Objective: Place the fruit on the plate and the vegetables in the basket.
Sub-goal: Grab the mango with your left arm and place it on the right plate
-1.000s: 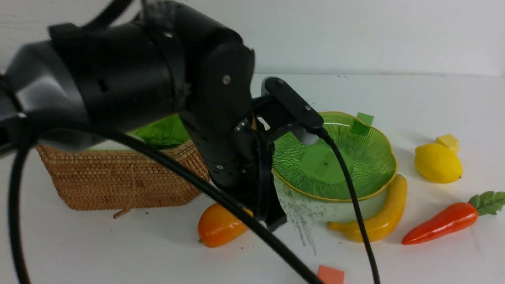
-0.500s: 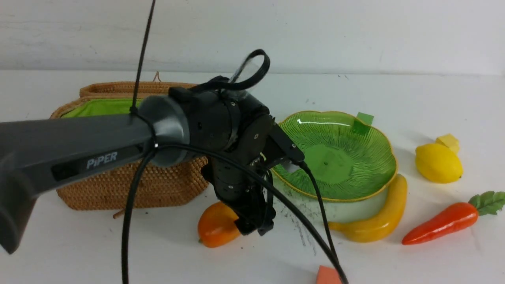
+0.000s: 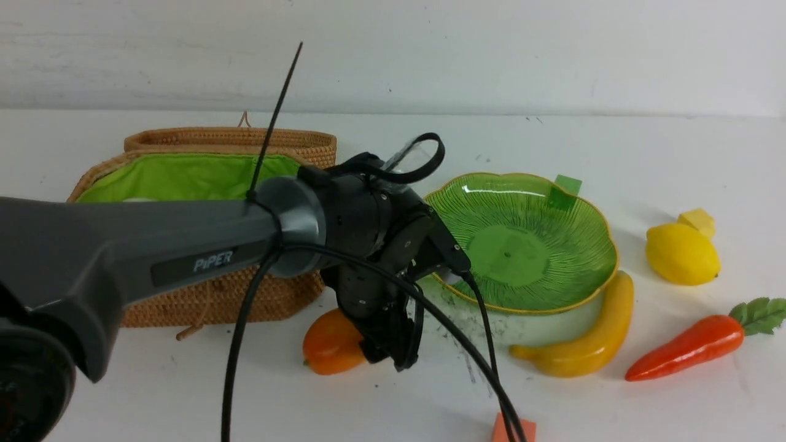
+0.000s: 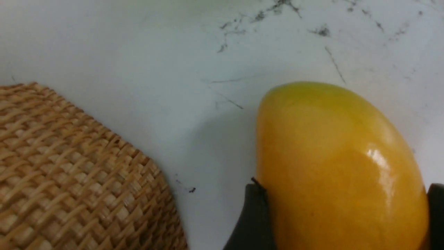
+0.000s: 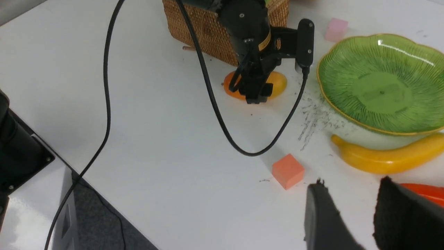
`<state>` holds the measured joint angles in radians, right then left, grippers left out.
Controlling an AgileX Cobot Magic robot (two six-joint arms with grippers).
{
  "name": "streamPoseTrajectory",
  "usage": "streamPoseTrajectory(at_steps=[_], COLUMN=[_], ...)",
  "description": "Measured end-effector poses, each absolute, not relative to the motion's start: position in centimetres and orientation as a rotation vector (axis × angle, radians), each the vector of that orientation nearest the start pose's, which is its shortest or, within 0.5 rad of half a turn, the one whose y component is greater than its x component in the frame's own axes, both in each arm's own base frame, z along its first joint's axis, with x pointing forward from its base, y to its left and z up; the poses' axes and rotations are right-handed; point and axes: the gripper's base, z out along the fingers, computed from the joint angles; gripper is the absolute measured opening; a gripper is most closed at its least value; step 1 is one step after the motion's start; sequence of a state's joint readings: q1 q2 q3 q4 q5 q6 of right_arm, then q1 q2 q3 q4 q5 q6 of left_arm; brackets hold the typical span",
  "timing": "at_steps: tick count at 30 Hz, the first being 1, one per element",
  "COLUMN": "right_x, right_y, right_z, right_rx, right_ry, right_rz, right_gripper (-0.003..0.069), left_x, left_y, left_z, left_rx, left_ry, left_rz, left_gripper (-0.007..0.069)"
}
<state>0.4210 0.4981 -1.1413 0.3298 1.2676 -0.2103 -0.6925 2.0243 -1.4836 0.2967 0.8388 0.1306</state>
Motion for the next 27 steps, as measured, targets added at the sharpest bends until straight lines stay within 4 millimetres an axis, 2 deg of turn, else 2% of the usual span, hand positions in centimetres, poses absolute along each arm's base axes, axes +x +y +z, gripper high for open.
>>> streamPoseTrajectory(at_steps=[12,17,19,24,27], right_x=[0.4,0.4,0.4,0.4,0.4], right_y=[3.4,3.4,3.4,3.4,3.4], right_z=[43.2,43.2,43.2,43.2,43.2], right_rx=[-0.735,-0.735,-0.735,-0.736,-0.735], right_ry=[1.976,1.975,1.975,1.975,1.975], right_rz=[0.529,0.532,0.532,0.531,0.527], right_gripper=[0.0237,0.0237,0.0237,0.0237,0.0237], left_x=[33.3,32.6,32.1,31.2,30.8], left_y=[-25.4,-25.2,-25.0,-24.3,-24.0], left_z=[18.5,19.2,20.2,24.6,26.2], left_rx=[1.299,1.276,1.26,1.205,1.203], left_ry=[2.527,2.572,2.579,2.492,2.438], left_rz=[0.172,0.133,0.109,0.068,0.051], left_gripper=[0.054,0.054,0.054,0.054,0.054])
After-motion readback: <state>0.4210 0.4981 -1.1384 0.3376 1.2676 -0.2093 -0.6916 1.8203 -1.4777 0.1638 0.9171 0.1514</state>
